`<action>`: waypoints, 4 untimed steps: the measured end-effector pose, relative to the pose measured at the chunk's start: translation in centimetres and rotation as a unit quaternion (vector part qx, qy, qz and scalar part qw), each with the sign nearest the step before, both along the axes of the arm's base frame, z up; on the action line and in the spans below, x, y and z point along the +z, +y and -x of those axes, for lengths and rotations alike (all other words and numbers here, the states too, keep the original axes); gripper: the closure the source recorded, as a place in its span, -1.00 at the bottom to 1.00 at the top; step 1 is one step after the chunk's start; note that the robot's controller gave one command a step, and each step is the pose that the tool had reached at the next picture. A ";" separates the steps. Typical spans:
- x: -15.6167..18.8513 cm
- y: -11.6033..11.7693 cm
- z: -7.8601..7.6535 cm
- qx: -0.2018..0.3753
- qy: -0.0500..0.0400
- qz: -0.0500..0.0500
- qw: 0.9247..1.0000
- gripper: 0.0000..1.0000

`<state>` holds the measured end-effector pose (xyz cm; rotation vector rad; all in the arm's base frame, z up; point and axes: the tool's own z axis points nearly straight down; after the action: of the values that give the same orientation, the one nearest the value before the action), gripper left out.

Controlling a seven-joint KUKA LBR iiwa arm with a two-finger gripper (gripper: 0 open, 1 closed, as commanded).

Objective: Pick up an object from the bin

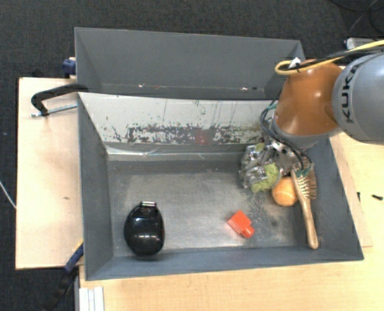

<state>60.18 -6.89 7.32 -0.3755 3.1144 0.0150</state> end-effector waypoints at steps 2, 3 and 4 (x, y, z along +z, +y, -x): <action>0.2 0.1 0.0 0.000 0.000 0.001 1.000 1.00; 1.5 0.4 0.1 0.001 0.002 0.002 1.000 1.00; 3.5 0.3 0.1 0.001 0.003 0.002 1.000 1.00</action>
Offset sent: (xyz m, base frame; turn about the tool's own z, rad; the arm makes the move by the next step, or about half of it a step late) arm 0.0000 0.0000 0.0097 0.0000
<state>60.04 -6.58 10.79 -0.3781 3.1202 0.0088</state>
